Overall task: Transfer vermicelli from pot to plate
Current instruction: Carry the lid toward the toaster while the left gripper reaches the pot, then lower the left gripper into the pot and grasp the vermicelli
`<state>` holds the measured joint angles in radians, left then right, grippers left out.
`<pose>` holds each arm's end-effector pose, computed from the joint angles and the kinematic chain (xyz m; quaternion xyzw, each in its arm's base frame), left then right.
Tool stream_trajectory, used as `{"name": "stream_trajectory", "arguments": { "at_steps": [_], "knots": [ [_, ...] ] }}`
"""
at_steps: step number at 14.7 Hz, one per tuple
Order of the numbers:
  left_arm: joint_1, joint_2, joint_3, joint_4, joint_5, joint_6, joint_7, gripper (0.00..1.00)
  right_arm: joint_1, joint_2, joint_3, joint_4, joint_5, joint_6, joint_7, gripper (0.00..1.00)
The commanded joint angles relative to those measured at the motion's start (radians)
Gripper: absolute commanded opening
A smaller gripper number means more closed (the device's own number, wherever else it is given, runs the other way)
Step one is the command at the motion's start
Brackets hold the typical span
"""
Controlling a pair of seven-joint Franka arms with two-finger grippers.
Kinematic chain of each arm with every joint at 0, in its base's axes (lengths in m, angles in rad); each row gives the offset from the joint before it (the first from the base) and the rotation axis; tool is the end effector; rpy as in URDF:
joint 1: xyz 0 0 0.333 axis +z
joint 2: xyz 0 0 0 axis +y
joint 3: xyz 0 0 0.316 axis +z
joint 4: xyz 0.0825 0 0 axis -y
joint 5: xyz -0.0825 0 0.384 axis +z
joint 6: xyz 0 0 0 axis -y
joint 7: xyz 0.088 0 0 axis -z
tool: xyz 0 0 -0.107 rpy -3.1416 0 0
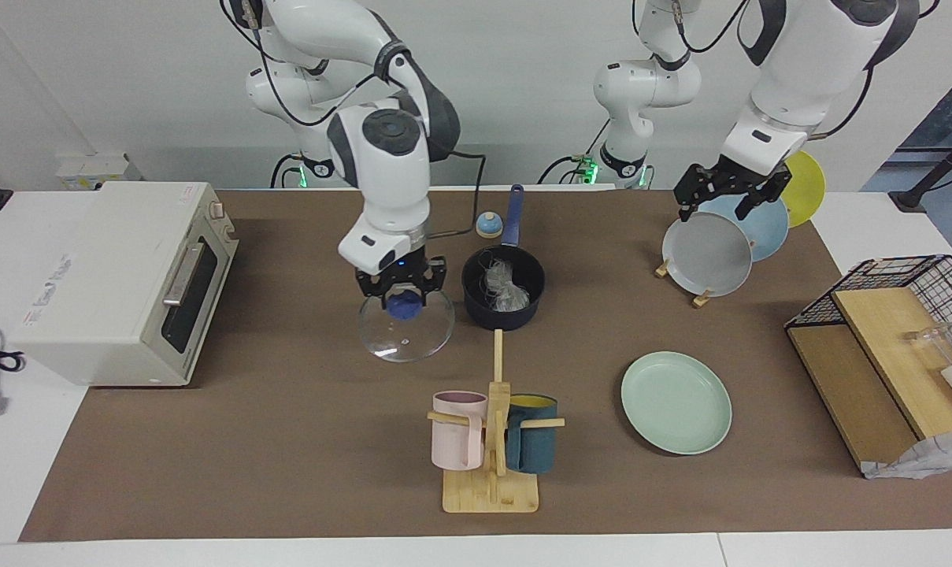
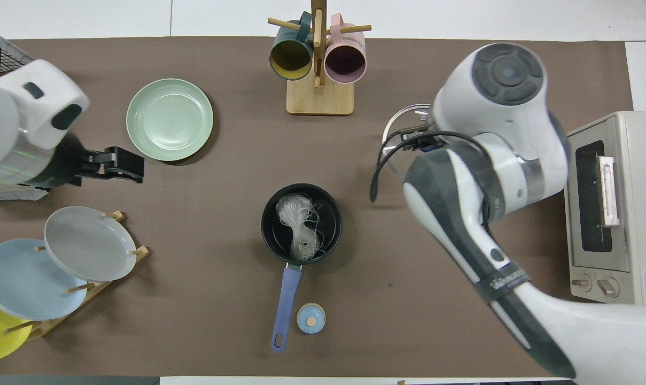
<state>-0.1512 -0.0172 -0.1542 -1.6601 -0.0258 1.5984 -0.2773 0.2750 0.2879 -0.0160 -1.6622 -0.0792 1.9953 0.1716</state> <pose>0.5228 -0.1684 0.5941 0.9996 -0.0134 -0.0247 0.0047 0.6283 0.1624 0.4443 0.9972 0.0595 0.0303 0.0330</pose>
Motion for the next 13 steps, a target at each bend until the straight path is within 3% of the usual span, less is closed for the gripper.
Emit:
{"name": "stream_trajectory", "arguments": {
  "at_steps": [1, 3, 6, 9, 12, 13],
  "knots": [
    [-0.14, -0.035, 0.01, -0.168, -0.02, 0.153, -0.171, 1.0, -0.1, -0.078, 0.018, -0.196, -0.002, 0.153, -0.098, 0.54],
    [-0.22, -0.009, 0.01, -0.222, -0.037, 0.254, -0.304, 1.0, -0.178, -0.101, 0.018, -0.283, -0.002, 0.22, -0.177, 0.54],
    [-0.335, 0.066, 0.012, -0.286, -0.037, 0.417, -0.46, 1.0, -0.223, -0.095, 0.018, -0.313, -0.002, 0.226, -0.185, 0.54],
    [-0.393, 0.088, 0.01, -0.398, -0.037, 0.613, -0.539, 1.0, -0.224, -0.104, 0.019, -0.355, -0.002, 0.232, -0.185, 0.54],
    [-0.409, 0.144, 0.01, -0.4, -0.037, 0.664, -0.543, 1.0, -0.226, -0.098, 0.019, -0.383, -0.001, 0.257, -0.185, 0.57],
    [-0.41, 0.149, 0.01, -0.403, -0.037, 0.672, -0.548, 1.0, -0.226, -0.098, 0.019, -0.384, -0.001, 0.255, -0.184, 0.62]
  ]
}}
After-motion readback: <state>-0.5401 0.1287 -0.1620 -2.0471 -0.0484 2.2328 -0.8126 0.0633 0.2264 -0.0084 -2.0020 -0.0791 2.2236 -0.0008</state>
